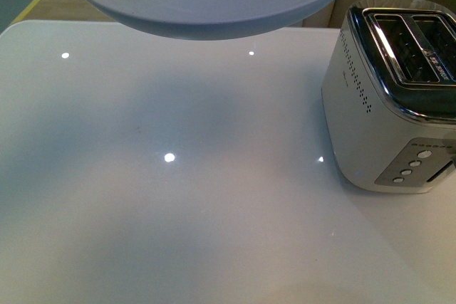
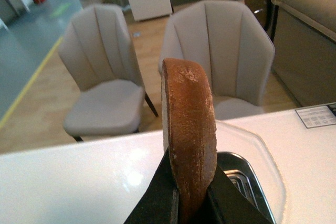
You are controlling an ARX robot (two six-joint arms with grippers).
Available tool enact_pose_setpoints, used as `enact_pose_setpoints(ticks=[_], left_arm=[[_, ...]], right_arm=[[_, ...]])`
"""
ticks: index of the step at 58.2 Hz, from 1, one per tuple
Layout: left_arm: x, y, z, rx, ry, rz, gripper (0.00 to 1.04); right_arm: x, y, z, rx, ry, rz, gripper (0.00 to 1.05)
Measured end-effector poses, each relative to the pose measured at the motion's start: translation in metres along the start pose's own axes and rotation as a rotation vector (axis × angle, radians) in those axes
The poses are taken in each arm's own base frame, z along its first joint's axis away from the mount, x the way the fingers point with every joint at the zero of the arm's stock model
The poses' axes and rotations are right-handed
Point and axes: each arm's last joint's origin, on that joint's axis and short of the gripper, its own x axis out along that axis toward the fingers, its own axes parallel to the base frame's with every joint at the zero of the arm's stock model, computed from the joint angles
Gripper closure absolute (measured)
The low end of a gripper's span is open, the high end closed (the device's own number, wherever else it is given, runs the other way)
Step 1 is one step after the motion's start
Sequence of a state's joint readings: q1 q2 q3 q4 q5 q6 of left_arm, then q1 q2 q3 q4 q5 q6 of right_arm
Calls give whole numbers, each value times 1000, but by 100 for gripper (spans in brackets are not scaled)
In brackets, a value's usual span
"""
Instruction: Left arm holds plate, right arm toasts bread
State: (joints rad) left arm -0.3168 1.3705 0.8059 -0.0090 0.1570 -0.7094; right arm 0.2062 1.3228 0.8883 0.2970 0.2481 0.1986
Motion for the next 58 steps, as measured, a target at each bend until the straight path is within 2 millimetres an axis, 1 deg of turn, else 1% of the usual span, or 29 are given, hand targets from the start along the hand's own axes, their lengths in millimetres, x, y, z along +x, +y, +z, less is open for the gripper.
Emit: enact_pose_setpoints(ticks=[7, 9, 17, 21, 31, 41, 56, 57, 58], left_arm=[[0, 0, 0, 0, 0, -1, 102], [0, 0, 0, 0, 0, -1, 102], [0, 0, 0, 0, 0, -1, 102], [0, 1, 1, -1, -1, 0, 102], [0, 1, 1, -2, 0, -1, 102], [0, 1, 1, -3, -1, 0, 102], [0, 1, 1, -3, 2, -4, 102], [0, 1, 1, -3, 2, -4, 102], [0, 1, 1, -3, 2, -5, 102]], right_arm=[[12, 5, -28, -112, 58, -12, 101], [15, 6, -39, -146, 79, -19, 101], [21, 4, -67, -199, 158, -27, 101], [23, 3, -77, -214, 190, -30, 101], [27, 1, -91, -237, 228, -38, 101], [34, -2, -110, -244, 313, -38, 101], [41, -4, -118, -213, 344, -32, 101], [41, -5, -119, -208, 347, -29, 101], [42, -6, -119, -202, 350, -28, 98]])
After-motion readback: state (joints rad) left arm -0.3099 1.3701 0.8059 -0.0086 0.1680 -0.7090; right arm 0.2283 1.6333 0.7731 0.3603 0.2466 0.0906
